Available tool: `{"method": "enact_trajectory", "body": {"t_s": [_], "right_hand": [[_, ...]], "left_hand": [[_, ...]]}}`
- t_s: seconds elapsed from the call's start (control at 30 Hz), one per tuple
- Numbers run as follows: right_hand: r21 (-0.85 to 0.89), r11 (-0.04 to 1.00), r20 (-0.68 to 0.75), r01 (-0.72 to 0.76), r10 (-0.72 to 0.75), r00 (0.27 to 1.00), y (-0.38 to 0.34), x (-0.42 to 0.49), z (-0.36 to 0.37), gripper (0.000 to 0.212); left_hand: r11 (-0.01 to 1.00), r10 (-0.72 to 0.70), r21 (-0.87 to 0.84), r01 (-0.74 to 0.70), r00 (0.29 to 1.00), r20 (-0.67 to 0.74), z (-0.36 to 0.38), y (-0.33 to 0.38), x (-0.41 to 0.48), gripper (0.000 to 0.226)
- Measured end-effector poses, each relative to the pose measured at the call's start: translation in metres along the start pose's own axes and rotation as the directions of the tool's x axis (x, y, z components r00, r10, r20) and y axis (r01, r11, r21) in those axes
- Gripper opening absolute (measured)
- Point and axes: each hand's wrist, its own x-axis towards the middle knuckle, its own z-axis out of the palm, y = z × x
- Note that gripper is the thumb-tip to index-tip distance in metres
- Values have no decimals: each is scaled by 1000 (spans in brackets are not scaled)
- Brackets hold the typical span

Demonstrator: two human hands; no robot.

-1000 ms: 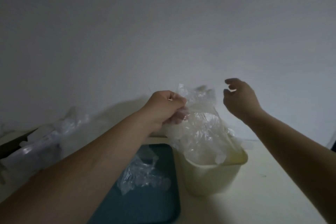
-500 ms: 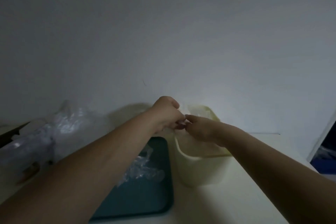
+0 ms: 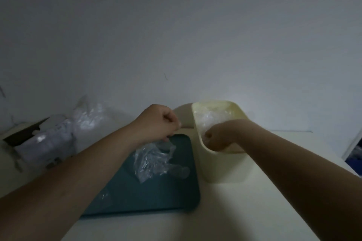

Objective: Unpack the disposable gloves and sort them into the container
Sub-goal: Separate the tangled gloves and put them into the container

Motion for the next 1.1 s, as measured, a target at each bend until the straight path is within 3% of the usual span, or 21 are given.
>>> {"method": "enact_trajectory", "body": {"t_s": [0.1,0.2,0.27,0.3,0.37,0.47,0.63,0.73,0.8,0.93,1.0,1.1], "right_hand": [[-8,1000,-134,2,-4,991,-4,-18,-22,43],[19,1000,-253,14,-9,968,-21,-42,-38,47],[46,994,-363,95,-71,929,-43,-55,-41,18],[76,987,-407,143,-100,908,-56,-56,-40,7],[132,960,-433,248,-170,886,-80,-49,-31,10],[255,888,-409,382,-259,875,-107,-22,-5,44],[416,824,-365,385,-236,901,-122,23,43,56],[505,762,-403,405,-207,892,-127,40,56,76],[591,684,-420,427,-191,887,-126,47,55,69],[721,434,-472,541,-265,841,-123,58,55,14],[769,287,-502,571,-282,818,-126,64,57,7],[793,152,-555,590,-219,803,-126,71,61,19]], "left_hand": [[921,19,388,-25,1000,19,-11,-41,-6,6],[843,-44,536,45,999,-14,-14,-79,-13,23],[825,-73,559,84,996,-43,-13,-101,-15,40],[831,-94,545,112,994,-62,-13,-109,-16,45],[868,-127,473,153,988,-86,-13,-121,-19,49],[923,-128,361,136,991,-48,-14,-129,-30,28],[962,-57,269,43,997,43,-18,-142,-37,10],[992,10,125,-10,1000,7,-25,-144,-36,26],[998,50,33,-48,998,-45,-31,-136,-34,28],[980,139,-123,-159,979,-151,-39,-112,-38,25],[959,163,-204,-196,972,-171,-41,-103,-41,24],[963,128,-211,-170,971,-202,-50,-103,-37,35]]}}
